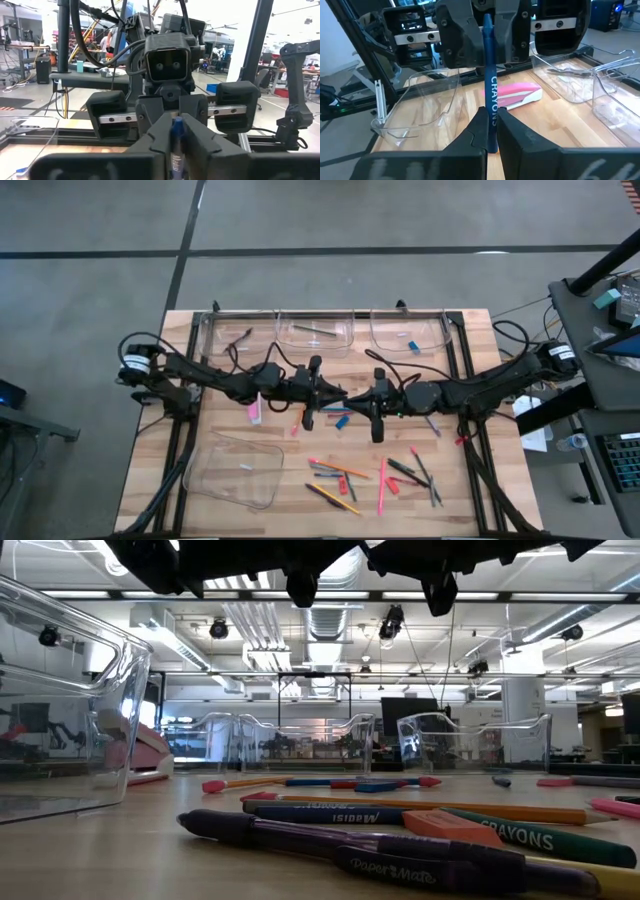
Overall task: Sort crayons/erasers/pens/pencils in bins
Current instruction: Put the blue crayon into the bottom left transparent bin
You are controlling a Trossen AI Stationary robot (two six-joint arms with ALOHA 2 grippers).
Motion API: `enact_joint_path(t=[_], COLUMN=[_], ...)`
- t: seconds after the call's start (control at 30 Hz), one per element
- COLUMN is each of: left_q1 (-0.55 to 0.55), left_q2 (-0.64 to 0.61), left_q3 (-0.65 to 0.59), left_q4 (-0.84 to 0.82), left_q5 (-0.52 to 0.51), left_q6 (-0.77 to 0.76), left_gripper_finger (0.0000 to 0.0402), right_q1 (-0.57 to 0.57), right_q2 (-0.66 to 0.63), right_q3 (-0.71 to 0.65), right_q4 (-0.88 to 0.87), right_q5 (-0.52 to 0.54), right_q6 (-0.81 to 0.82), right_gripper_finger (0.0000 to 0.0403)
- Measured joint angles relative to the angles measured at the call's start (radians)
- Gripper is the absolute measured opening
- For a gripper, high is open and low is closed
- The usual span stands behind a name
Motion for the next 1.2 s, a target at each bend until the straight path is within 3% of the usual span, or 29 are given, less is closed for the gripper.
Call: enact_joint_path(t=[0.27, 0.43, 0.7, 0.87, 0.97, 1.07, 1.2], left_q1=[0.0, -0.001, -0.011, -0.094, -0.182, -0.292, -0.422], left_q2=[-0.01, -0.065, -0.358, -0.548, -0.616, -0.633, -0.599], left_q3=[0.0, 0.0, 0.006, 0.055, 0.045, 0.009, -0.043], left_q4=[-0.024, -0.127, -0.661, -1.131, -1.325, -1.43, -1.438], left_q5=[0.0, -0.009, -0.162, -0.121, -0.135, -0.148, -0.158], left_q6=[0.001, 0.029, 0.001, -0.099, -0.223, -0.33, -0.398], left_gripper_finger=[0.0012, 0.0009, 0.0008, 0.0008, 0.0008, 0.0008, 0.0008], right_q1=[0.0, 0.0, 0.0, 0.0, 0.0, 0.002, 0.002], right_q2=[0.005, 0.009, -0.044, -0.094, -0.107, -0.107, -0.097], right_q3=[0.0, 0.0, 0.0, 0.0, 0.0, 0.0, 0.0], right_q4=[0.0, -0.012, -0.04, -0.089, -0.096, -0.099, -0.101], right_q5=[0.007, 0.008, -0.029, -0.03, -0.03, -0.03, -0.031], right_q6=[0.024, 0.032, 0.036, 0.035, 0.035, 0.035, 0.05], right_gripper_finger=[0.002, 0.0082, 0.0189, 0.0201, 0.0199, 0.0194, 0.0192])
